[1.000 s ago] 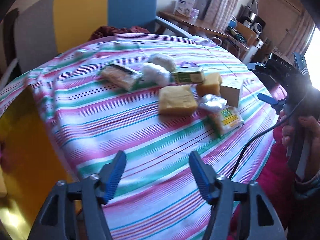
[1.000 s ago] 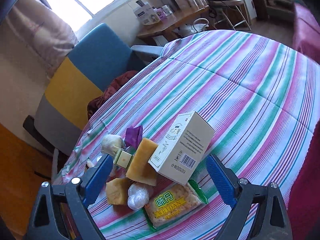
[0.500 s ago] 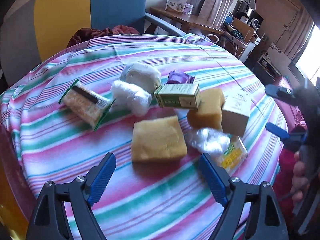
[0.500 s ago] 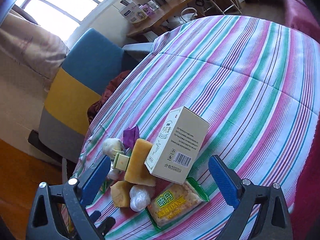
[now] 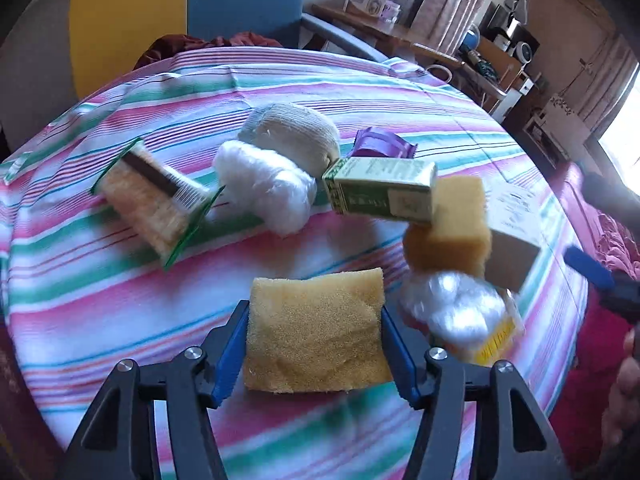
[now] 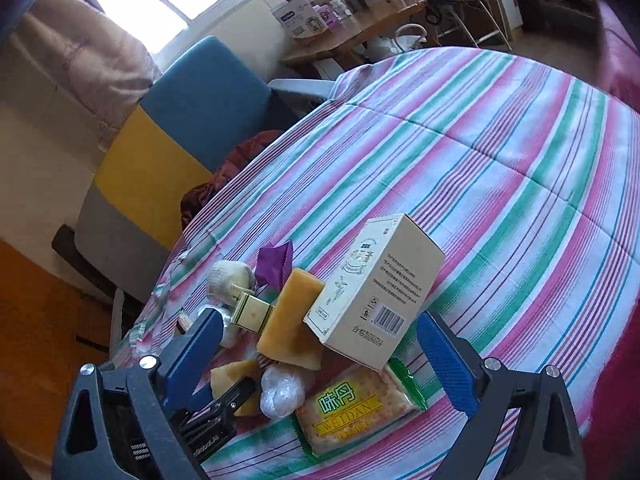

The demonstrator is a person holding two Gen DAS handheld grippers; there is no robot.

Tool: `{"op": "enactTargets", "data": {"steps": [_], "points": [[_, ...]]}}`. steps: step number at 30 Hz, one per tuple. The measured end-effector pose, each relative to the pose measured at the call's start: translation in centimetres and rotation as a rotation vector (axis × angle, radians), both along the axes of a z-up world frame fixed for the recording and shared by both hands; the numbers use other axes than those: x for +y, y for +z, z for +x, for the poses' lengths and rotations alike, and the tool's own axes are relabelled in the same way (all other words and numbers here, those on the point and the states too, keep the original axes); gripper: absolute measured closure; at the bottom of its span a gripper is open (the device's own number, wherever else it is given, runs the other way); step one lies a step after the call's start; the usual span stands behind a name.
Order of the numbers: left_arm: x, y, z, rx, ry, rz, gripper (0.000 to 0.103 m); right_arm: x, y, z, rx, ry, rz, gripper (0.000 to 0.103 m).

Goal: Organize objects
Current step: 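Grasp a flat yellow sponge with the left gripper while the right grasps the green-and-white box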

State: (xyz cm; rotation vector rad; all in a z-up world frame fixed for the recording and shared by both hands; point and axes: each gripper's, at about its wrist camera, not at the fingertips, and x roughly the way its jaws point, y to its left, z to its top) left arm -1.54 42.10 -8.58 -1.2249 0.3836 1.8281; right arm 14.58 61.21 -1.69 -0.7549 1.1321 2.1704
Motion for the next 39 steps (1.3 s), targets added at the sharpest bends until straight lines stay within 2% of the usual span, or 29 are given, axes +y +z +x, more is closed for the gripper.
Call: {"op": "enactTargets", "data": {"steps": [4, 9, 11, 14, 16, 22, 24, 26, 28, 34, 35, 37, 39], "points": [[-3.7, 0.1, 2.0, 0.048, -0.012, -0.004, 0.04, -1.3, 0.7, -1.3, -0.024, 0.079, 0.072, 0.007], [-7.5, 0.3, 4.2, 0.116, -0.028, 0.051, 0.04, -3.0, 0.9, -2.7, -0.06, 0.178, 0.129, 0.012], [-7.8, 0.3, 4.5, 0.131, -0.044, 0.064, 0.041, -3.9, 0.7, -3.4, -0.078, 0.227, 0.146, 0.021], [-7.6, 0.0, 3.9, 0.101, -0.043, 0.074, 0.041, -5.1, 0.3, -4.7, -0.118, 0.308, 0.168, 0.037], [-7.6, -0.2, 3.4, 0.075, -0.036, 0.082, 0.041, -5.8, 0.1, -5.5, -0.145, 0.358, 0.177, 0.041], [-8.0, -0.5, 3.7, 0.079, -0.04, 0.113, 0.041, -7.0, 1.1, -9.7, -0.247, 0.51, 0.282, 0.041], [-8.2, -0.6, 3.8, 0.086, -0.042, 0.126, 0.041, -7.2, 1.5, -11.8, -0.304, 0.57, 0.322, 0.041], [-8.4, -0.6, 3.7, 0.089, -0.04, 0.138, 0.041, -7.4, 1.6, -13.9, -0.376, 0.632, 0.361, 0.033], [-8.5, -0.6, 3.6, 0.087, -0.037, 0.144, 0.041, -7.5, 1.2, -16.1, -0.464, 0.699, 0.393, 0.03], [-8.6, -0.7, 3.1, 0.073, -0.036, 0.156, 0.041, -7.3, -2.0, -20.9, -0.712, 0.803, 0.492, 0.031], [-8.6, -0.7, 3.0, 0.072, -0.036, 0.158, 0.041, -7.2, -2.7, -21.4, -0.736, 0.814, 0.492, 0.04], [-8.7, -0.7, 2.9, 0.071, -0.037, 0.159, 0.041, -7.0, -3.5, -21.6, -0.744, 0.8, 0.488, 0.071], [-8.7, -0.7, 3.0, 0.075, -0.039, 0.161, 0.041, -7.1, -3.5, -21.2, -0.726, 0.795, 0.476, 0.072]]}}
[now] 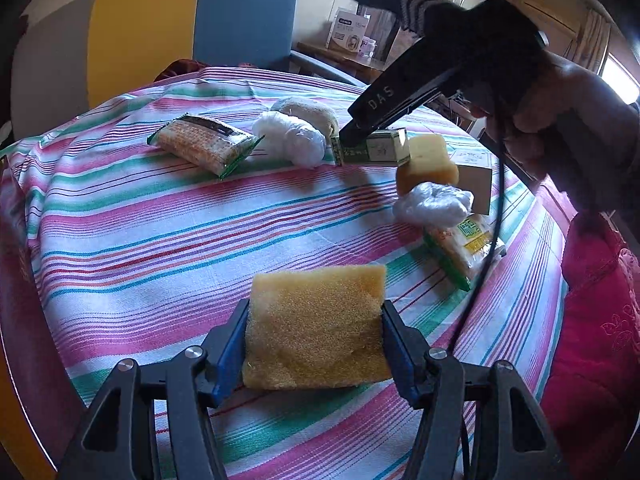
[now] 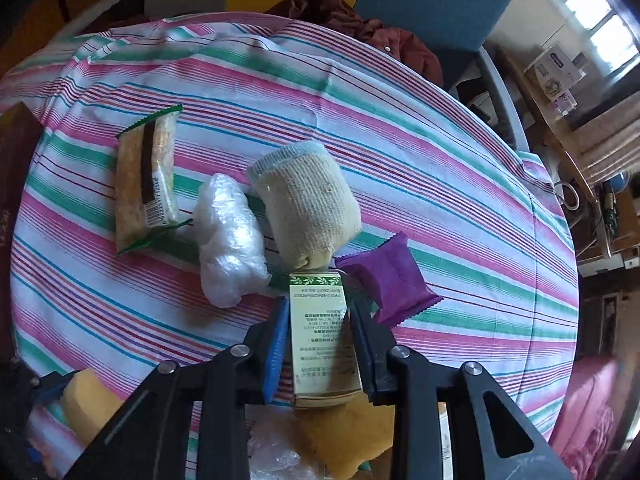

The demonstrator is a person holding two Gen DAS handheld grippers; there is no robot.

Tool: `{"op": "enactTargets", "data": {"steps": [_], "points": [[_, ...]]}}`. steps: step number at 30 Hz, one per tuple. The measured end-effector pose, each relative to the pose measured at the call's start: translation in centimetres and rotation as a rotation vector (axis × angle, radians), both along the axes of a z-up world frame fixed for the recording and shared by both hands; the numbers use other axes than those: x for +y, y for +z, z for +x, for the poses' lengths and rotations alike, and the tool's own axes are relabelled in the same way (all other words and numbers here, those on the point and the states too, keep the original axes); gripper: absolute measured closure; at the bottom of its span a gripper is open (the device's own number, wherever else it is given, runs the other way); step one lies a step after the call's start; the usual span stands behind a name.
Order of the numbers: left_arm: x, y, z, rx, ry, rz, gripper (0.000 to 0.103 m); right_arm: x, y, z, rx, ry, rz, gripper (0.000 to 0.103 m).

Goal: Organize objects
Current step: 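Grasp a flat yellow sponge with the left gripper while the right grasps the green-and-white box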

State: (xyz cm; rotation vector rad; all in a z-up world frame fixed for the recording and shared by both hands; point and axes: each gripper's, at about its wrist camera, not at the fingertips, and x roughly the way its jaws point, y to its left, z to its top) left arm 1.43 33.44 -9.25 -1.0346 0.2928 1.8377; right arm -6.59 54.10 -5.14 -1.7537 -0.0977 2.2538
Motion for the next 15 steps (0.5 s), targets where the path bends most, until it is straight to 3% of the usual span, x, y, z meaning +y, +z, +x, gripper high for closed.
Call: {"op": "enactTargets", "data": {"steps": [4, 8, 12, 15], "points": [[0.0, 0.0, 0.2, 0.01, 0.0, -0.001, 0.041, -0.9, 2.1, 2.5, 0.111, -0.019, -0.082, 0.072], [-0.2, 0.3, 0.2, 0.007, 0.003, -0.002, 0.042, -1.6, 4.2, 5.8, 0.27, -0.084, -0.252, 0.072], [-0.8, 1.3, 1.0, 0.029, -0.002, -0.037, 0.043, -3.4, 3.6, 7.9, 0.348, -0.099, -0.36, 0.072], [-1.8, 2.4, 2.0, 0.055, -0.021, -0.046, 0.043, -4.8, 1.3, 8.5, 0.331, -0.094, -0.411, 0.072]]}}
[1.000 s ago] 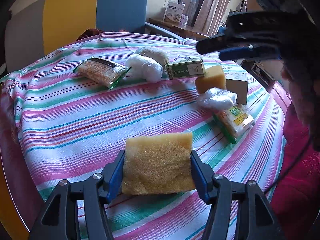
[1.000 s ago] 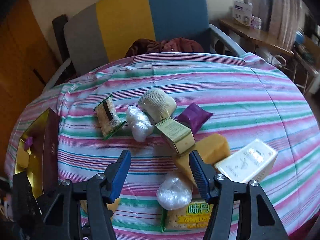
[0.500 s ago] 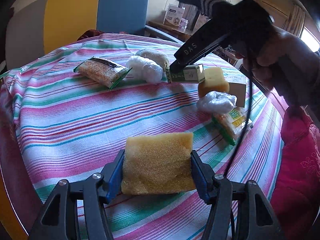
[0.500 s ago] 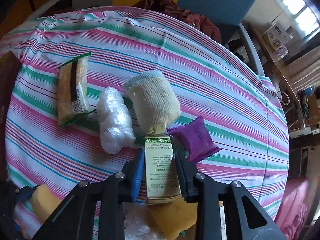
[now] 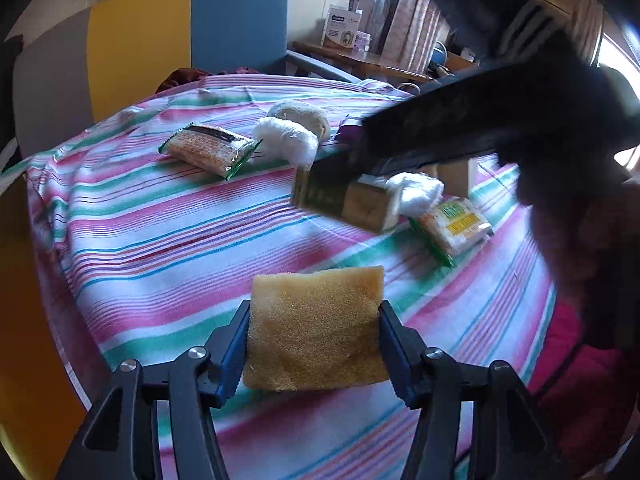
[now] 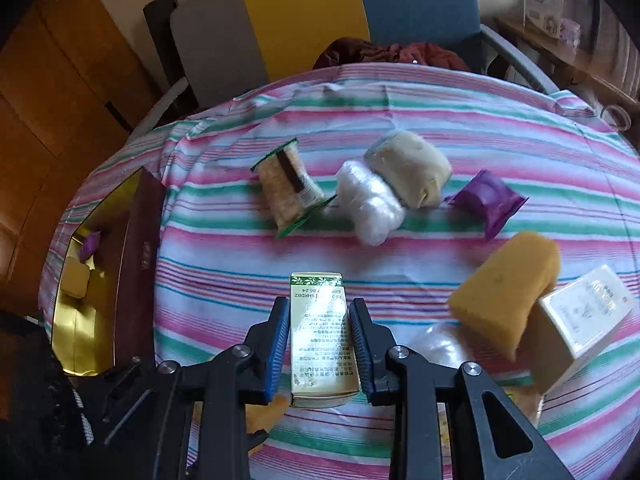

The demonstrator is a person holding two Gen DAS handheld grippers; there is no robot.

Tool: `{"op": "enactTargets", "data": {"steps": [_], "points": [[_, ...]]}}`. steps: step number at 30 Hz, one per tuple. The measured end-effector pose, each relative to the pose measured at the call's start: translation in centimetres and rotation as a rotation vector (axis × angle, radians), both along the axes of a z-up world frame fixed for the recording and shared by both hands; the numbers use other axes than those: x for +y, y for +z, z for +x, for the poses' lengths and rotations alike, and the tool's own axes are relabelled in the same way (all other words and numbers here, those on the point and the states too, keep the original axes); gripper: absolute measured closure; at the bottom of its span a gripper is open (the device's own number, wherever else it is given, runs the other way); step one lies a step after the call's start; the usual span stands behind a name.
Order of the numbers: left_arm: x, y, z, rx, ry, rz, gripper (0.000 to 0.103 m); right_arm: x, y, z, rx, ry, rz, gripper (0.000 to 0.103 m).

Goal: Organize objects
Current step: 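Grasp a flat yellow sponge with the left gripper while the right grasps the green-and-white box, then place the sponge and the green-and-white box into the gold tray with both grippers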

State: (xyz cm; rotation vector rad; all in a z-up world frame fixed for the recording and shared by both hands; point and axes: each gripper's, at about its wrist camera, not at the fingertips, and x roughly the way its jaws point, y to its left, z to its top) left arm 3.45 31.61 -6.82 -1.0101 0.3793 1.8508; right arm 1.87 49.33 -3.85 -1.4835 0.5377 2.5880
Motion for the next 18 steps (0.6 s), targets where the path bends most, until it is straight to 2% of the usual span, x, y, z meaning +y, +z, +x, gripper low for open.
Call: {"op": "enactTargets", "data": {"steps": [3, 8, 11, 14, 18], "points": [[-1.3, 1.4, 0.9, 0.009, -0.008, 0.013, 0.043, -1.2, -2.0, 0.3, -0.022, 0.014, 0.0, 0.073], [-3.9, 2.9, 2.4, 0.031, -0.019, 0.032, 0.043, -1.9, -2.3, 0.2, -0.024, 0.047, 0.05, 0.073], [-5.8, 3.9, 2.5, 0.035, 0.011, 0.044, 0.043, -2.2, -2.3, 0.1, -0.023, 0.062, 0.072, 0.073], [-8.6, 5.4, 1.4, 0.043, 0.09, 0.07, 0.043, -2.4, -2.2, 0.0, -0.024, 0.067, 0.088, 0.073], [-13.5, 7.4, -1.5, 0.067, 0.265, 0.085, 0.043, -2.6, -2.3, 0.0, -0.026, 0.067, 0.097, 0.073]]}}
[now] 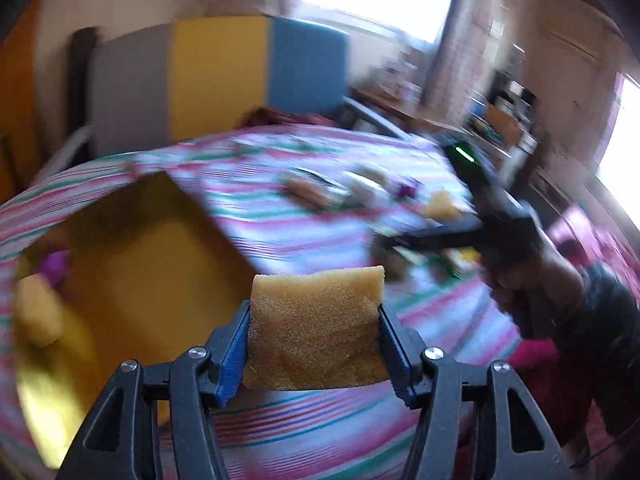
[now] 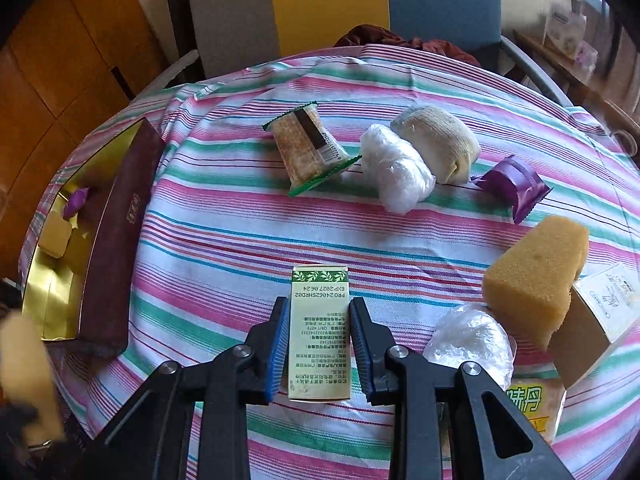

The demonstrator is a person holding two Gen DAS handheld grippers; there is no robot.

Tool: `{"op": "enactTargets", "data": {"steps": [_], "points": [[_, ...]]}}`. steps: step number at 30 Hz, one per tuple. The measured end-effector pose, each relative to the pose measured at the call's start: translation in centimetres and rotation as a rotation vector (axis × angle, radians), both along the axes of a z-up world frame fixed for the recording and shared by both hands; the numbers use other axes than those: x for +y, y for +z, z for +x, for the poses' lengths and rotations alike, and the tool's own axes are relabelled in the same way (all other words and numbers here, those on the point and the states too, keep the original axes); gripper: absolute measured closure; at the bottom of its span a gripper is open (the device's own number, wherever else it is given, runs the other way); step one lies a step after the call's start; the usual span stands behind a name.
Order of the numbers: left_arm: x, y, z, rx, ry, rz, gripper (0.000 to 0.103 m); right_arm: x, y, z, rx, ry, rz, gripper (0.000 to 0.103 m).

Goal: Organize objects
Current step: 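Place the sponge and the green-and-white box into the gold tray with both grippers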

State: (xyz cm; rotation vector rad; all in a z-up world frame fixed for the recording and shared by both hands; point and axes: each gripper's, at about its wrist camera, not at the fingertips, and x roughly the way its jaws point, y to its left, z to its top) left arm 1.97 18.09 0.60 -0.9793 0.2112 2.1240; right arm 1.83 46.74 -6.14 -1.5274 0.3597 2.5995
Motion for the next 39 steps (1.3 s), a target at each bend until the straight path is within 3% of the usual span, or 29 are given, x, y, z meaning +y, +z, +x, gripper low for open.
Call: {"op": "enactTargets", "data": {"steps": [5, 9, 15, 22, 26, 35, 39], "points": [[-6.6, -0.4, -4.9, -0.001, 0.253, -0.089, 0.043, -0.4, 0.0, 0.0, -0.002, 0.003, 0.02, 0.073], [-10.8, -3.7, -9.5, -0.136, 0.412, -0.179, 0.043, -0.7, 0.0, -0.1, -0.002, 0.009, 0.029, 0.073], [-12.6, -6.8, -12.2, -0.196, 0.496, -0.242, 0.04, -0.6, 0.0, -0.1, -0.001, 0.007, 0.028, 0.073], [-11.7, -7.4, -13.7, -0.141, 0.499, -0.296, 0.035, -0.6, -0.1, -0.2, -0.001, 0.006, 0.027, 0.073], [-11.9, -6.7, -14.3, -0.143, 0.478, -0.246, 0.02, -0.6, -0.5, -0.4, -0.021, 0.001, 0.021, 0.073], [-15.3, -2.7, -11.9, -0.042, 0.562, -0.143, 0.02, -0.4, 0.0, -0.2, -0.003, -0.021, 0.051, 0.073], [-17.2, -1.6, -9.8, -0.006, 0.601, -0.118, 0.02, -0.9, 1.9, 0.2, 0.046, -0.03, 0.016, 0.073]]}}
